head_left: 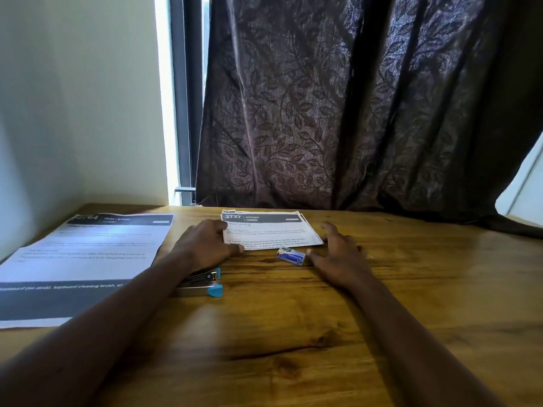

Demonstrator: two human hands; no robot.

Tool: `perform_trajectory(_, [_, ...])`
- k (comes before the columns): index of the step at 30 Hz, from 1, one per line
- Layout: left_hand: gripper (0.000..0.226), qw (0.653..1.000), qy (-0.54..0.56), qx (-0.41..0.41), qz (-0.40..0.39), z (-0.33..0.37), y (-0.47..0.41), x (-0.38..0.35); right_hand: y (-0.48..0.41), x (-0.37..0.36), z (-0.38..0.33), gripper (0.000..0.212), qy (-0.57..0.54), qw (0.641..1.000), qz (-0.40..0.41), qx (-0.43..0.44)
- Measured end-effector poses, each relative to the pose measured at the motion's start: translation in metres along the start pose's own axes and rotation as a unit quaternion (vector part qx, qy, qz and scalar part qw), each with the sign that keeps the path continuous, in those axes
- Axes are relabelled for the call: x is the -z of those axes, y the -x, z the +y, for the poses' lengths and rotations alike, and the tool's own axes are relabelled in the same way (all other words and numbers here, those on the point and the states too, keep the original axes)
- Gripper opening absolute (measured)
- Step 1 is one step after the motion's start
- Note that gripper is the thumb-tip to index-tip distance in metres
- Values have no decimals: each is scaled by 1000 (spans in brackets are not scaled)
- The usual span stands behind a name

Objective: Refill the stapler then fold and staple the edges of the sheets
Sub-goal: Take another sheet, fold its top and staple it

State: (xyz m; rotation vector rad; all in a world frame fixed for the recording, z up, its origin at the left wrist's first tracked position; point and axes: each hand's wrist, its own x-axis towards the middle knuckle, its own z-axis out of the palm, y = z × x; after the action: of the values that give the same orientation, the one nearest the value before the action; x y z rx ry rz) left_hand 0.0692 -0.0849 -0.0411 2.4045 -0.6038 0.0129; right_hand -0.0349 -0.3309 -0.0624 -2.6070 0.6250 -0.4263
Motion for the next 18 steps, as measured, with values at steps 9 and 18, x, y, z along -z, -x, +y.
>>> perform_trajectory(9, [62, 998, -58, 12, 38, -9, -10, -2, -4, -2, 4, 72, -13, 1000, 12, 20])
perform_trajectory(18, [44, 989, -122, -14, 77, -7, -7, -6, -1, -4, 3, 68, 7, 999, 11, 36])
